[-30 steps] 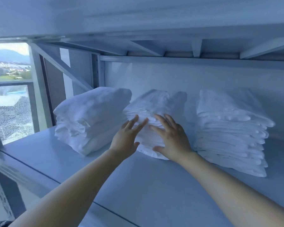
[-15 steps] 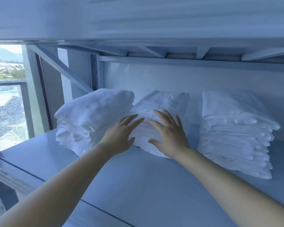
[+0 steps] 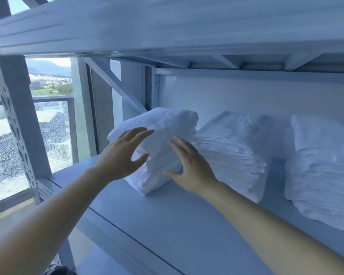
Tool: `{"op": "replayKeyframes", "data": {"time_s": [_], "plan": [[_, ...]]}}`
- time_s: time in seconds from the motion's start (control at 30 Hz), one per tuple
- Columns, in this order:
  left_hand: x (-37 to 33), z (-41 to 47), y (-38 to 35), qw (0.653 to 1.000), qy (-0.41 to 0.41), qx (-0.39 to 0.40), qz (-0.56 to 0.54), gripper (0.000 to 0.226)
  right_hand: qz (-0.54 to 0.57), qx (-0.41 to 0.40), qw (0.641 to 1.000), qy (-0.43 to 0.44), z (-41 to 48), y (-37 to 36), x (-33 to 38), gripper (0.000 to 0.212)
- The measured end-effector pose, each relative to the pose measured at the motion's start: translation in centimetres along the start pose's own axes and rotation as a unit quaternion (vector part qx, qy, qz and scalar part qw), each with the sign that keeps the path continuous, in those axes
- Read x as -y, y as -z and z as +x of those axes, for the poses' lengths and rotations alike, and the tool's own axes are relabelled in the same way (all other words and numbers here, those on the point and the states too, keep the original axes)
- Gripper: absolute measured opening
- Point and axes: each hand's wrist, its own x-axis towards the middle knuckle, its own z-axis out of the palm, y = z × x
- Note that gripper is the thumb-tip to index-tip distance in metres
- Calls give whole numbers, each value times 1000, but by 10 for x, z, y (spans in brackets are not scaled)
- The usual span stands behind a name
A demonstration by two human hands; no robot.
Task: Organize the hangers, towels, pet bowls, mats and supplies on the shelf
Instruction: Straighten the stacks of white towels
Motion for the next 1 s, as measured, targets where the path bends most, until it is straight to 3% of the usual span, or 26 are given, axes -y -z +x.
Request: {"op": "replayKeyframes", "data": {"time_s": [0.13, 0.3, 0.43, 1.0], "plan": [[21, -21, -5, 999, 22, 37, 1, 67, 21, 9, 1000, 18, 18, -13, 17, 83], [31, -31, -14, 999, 7, 49, -13, 96, -8, 39, 998, 41, 29, -37, 25, 93], [38, -26, -22, 998, 16, 51, -37, 105, -32, 39, 998, 40, 31, -44, 22, 96], [28, 10, -67, 991, 66, 83, -85, 98, -108, 50, 992, -36, 36, -40, -2, 88]]}}
